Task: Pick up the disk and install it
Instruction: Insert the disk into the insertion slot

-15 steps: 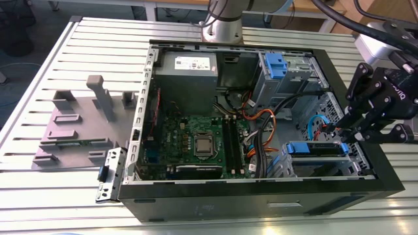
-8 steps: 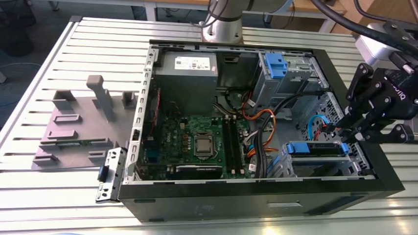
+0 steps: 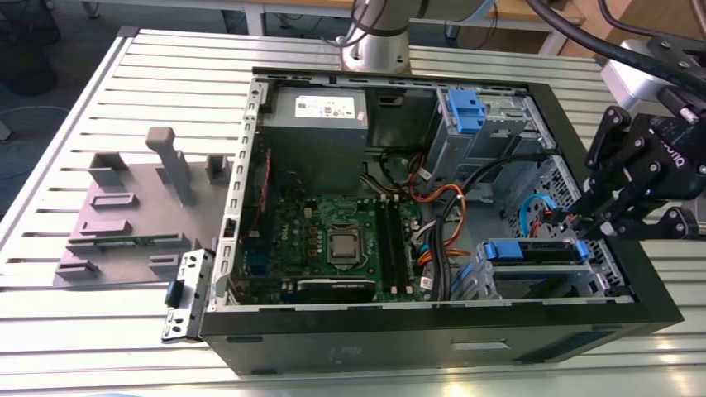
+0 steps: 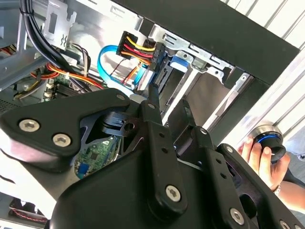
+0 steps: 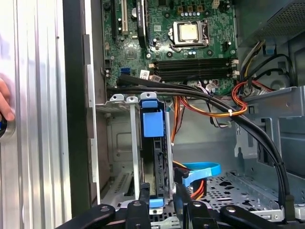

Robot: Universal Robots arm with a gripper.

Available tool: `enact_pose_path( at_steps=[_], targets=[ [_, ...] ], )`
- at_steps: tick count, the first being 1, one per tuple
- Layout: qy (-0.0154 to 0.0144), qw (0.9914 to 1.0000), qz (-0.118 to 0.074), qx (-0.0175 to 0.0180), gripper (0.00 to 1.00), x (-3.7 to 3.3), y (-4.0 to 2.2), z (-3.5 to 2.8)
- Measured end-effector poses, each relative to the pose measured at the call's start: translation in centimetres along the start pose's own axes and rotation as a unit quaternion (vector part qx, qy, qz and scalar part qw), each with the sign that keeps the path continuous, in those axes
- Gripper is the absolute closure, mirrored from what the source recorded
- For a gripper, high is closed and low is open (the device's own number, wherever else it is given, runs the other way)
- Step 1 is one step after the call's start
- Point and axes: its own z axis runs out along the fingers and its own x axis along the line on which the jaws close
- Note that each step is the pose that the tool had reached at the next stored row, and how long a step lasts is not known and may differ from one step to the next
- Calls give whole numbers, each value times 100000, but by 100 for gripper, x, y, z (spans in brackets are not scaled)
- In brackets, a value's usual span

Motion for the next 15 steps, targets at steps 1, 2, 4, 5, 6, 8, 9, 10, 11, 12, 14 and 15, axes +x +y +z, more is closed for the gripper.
enact_pose_path(
  at_steps=[1, 2, 4, 5, 6, 8, 9, 10, 11, 12, 14, 15],
  targets=[
    [-2, 100000, -2, -1, 64, -3, -6, 2],
    [7, 100000, -3, 1, 64, -6, -13, 2],
    [14, 100000, 0, 1, 64, -11, -24, 3],
    [10, 100000, 0, 2, 64, -14, -29, 5],
    [16, 100000, 1, 2, 64, -15, -34, 5],
    [14, 100000, 0, 1, 64, -19, -42, 9],
    [14, 100000, -1, 3, 64, -21, -46, 11],
    [13, 100000, 1, 1, 64, -23, -49, 14],
    [14, 100000, 1, 3, 64, -24, -53, 17],
    [11, 100000, 0, 1, 64, -25, -56, 20],
    [17, 100000, 0, 2, 64, -27, -62, 26],
    [19, 100000, 2, 2, 64, -28, -65, 28]
  ],
)
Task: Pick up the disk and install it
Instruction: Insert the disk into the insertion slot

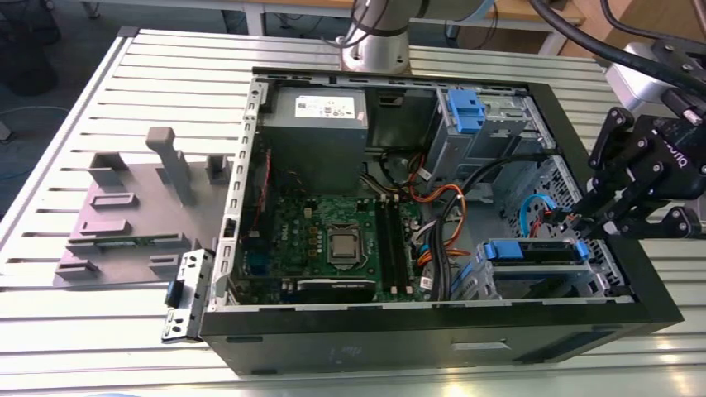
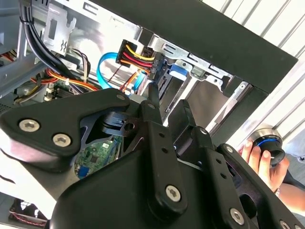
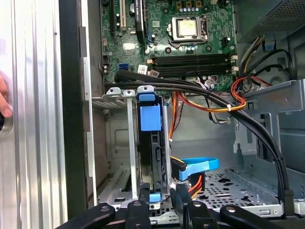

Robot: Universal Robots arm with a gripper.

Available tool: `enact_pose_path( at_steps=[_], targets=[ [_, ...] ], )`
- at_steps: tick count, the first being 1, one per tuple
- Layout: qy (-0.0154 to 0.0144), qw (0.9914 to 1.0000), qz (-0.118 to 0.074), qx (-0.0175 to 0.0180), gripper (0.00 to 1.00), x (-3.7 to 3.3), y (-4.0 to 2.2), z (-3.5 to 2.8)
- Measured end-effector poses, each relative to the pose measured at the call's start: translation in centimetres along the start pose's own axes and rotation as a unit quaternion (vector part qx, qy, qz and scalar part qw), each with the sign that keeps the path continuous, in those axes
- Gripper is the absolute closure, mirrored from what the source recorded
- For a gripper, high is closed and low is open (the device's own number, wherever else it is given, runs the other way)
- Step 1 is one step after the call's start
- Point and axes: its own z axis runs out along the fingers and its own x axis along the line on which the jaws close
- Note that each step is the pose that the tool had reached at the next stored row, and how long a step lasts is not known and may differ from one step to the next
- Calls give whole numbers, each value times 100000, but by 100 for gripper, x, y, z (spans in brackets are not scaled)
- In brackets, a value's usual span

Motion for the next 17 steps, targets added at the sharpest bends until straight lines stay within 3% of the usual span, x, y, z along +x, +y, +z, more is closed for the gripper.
enact_pose_path(
  at_steps=[17],
  targets=[
    [-3, 100000, -1, -2, 64, -5, -28, 37]
  ],
)
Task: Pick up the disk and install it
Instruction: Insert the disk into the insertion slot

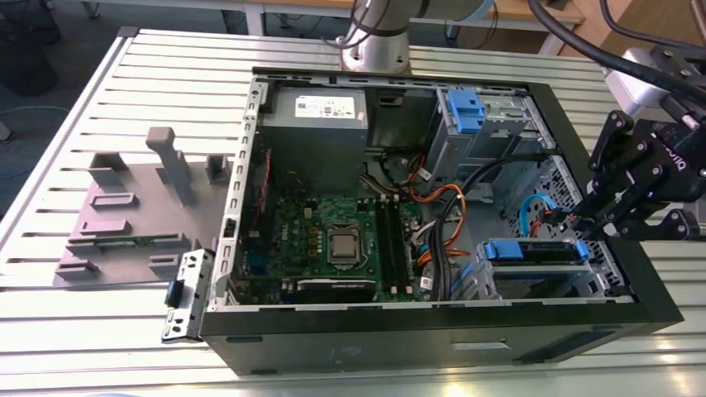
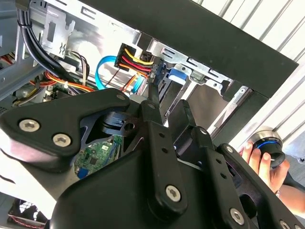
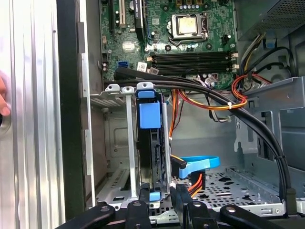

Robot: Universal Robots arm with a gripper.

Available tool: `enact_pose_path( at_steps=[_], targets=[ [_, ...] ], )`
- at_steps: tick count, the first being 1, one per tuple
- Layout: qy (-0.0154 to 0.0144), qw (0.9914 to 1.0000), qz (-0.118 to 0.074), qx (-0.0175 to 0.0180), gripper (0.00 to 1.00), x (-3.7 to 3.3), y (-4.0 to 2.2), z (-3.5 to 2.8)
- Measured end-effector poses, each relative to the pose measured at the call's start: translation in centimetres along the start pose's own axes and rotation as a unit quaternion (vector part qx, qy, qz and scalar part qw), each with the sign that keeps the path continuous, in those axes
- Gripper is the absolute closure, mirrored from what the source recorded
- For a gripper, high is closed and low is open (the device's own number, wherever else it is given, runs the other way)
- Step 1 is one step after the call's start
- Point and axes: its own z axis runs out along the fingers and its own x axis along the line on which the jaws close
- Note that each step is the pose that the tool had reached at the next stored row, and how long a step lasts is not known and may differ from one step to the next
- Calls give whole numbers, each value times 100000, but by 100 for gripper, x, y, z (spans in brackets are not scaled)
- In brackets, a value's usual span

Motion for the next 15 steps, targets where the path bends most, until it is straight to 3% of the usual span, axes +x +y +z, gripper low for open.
enact_pose_path(
  at_steps=[15],
  targets=[
    [-2, 100000, -2, 2, 64, -2, -19, 46]
  ],
)
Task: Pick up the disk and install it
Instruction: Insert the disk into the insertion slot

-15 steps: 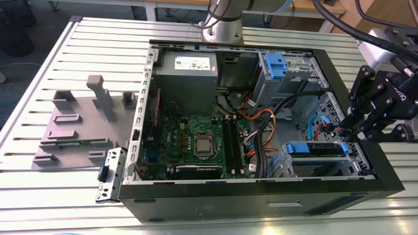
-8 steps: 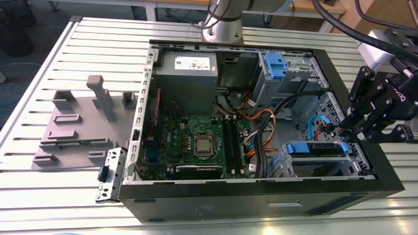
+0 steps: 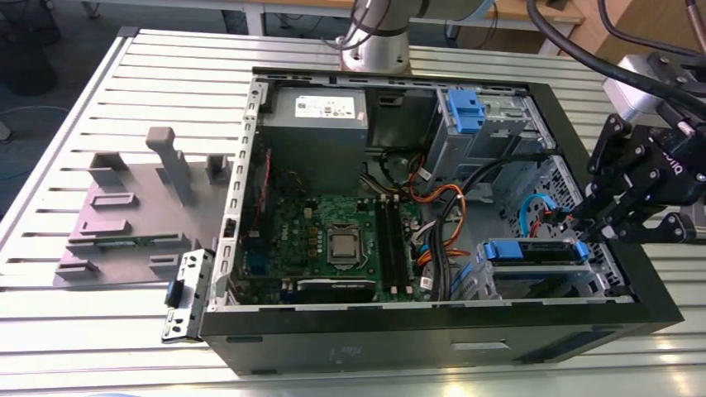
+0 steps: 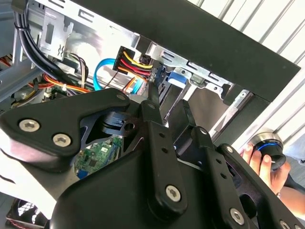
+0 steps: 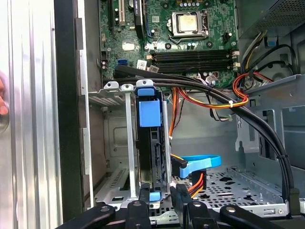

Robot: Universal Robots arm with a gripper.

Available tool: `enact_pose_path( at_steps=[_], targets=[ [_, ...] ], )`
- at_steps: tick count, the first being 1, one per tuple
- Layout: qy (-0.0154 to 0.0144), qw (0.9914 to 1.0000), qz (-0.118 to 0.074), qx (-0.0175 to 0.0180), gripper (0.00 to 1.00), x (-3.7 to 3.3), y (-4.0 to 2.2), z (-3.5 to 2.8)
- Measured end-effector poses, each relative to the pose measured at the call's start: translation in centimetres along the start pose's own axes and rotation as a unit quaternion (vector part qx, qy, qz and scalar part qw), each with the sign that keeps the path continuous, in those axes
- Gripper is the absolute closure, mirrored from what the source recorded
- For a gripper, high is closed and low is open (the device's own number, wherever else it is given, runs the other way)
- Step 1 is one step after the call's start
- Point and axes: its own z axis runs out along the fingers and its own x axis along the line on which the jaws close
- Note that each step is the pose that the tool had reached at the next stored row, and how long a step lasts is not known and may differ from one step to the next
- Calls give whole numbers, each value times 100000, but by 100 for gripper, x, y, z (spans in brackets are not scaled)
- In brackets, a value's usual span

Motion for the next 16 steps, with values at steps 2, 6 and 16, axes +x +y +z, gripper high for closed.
enact_pose_path(
  at_steps=[2, 6, 16],
  targets=[
    [0, 100000, 0, -1, 64, -1, -2, 4],
    [0, 100000, 3, 0, 64, -1, -10, 20],
    [5, 100000, 1, 0, 64, -7, -24, 37]
  ],
)
